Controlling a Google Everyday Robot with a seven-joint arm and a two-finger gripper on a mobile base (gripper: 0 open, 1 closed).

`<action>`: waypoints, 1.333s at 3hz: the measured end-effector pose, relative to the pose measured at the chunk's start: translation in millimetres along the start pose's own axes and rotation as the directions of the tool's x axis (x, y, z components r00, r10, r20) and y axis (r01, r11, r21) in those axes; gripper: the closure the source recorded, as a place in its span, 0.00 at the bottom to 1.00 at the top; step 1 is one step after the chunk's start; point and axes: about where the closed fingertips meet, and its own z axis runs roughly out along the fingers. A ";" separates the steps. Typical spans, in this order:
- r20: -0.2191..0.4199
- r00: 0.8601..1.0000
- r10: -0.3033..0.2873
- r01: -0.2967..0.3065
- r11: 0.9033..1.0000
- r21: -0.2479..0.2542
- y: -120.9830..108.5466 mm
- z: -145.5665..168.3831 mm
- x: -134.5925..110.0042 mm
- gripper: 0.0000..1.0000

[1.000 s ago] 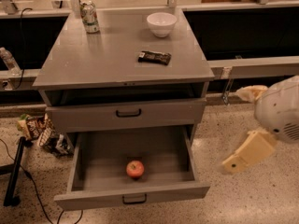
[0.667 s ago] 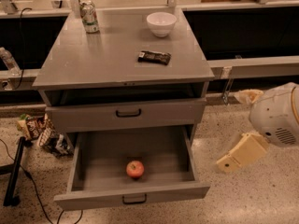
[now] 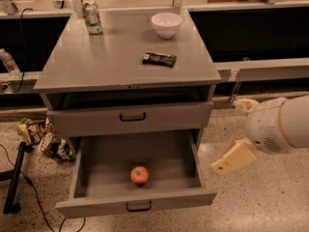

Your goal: Pick apple from middle drawer and place on counter

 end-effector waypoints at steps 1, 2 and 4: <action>0.056 0.998 -0.017 0.017 1.000 0.001 -22.4 63.8 1.6 0.00; 0.107 0.994 -0.025 0.027 0.999 -0.024 -30.9 127.1 3.2 0.00; 0.149 0.989 -0.001 0.015 0.996 -0.092 -5.7 164.1 20.9 0.00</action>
Offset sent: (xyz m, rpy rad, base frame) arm 0.1260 0.0723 -0.1538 0.1479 -0.0619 0.0844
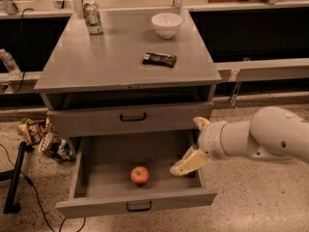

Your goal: Pick apple from middle drawer and place on counter

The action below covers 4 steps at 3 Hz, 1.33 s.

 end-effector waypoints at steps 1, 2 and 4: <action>0.038 0.998 0.056 -0.054 0.998 -0.037 17.1 31.9 25.0 0.00; 0.059 0.995 0.080 -0.076 0.995 -0.057 29.0 52.6 45.2 0.00; 0.105 0.993 0.046 -0.042 0.998 -0.039 26.7 133.5 63.2 0.00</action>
Offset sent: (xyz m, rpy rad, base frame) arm -0.0225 0.0235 -0.1070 0.1386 0.0717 -0.0083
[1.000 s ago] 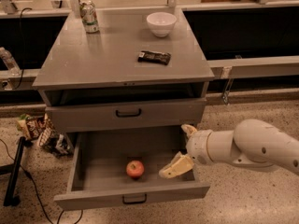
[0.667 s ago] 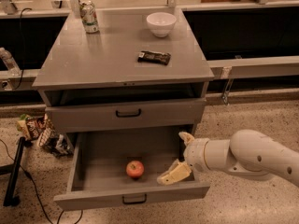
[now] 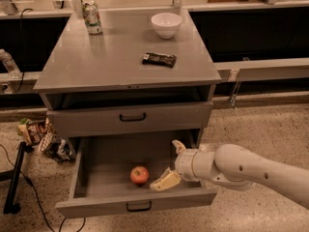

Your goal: Pick apple from middle drawer and place on counter

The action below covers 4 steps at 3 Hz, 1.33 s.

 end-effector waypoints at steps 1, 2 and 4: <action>0.003 1.000 0.004 -0.004 1.000 -0.001 0.6 0.5 0.1 0.00; 0.020 1.000 0.012 -0.012 0.999 -0.031 1.6 27.6 11.8 0.00; 0.071 0.997 -0.006 0.012 0.996 -0.085 -5.4 122.9 30.6 0.00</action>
Offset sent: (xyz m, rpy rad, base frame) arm 0.0229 0.0385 -0.0771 0.0824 0.0412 0.0547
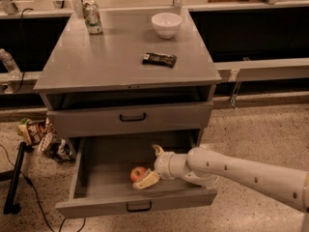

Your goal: Pick apple from middle drawer and place on counter

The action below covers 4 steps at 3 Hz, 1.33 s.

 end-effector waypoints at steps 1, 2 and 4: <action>0.007 1.000 0.005 -0.005 1.000 0.008 -13.2 32.8 9.5 0.00; -0.014 1.000 0.016 -0.016 1.000 0.020 -28.0 55.6 22.5 0.00; -0.064 0.998 0.010 -0.009 1.000 0.009 -42.0 109.3 55.3 0.00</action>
Offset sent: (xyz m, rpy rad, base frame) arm 0.0662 0.0241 -0.0792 -0.0428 0.0235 -0.0514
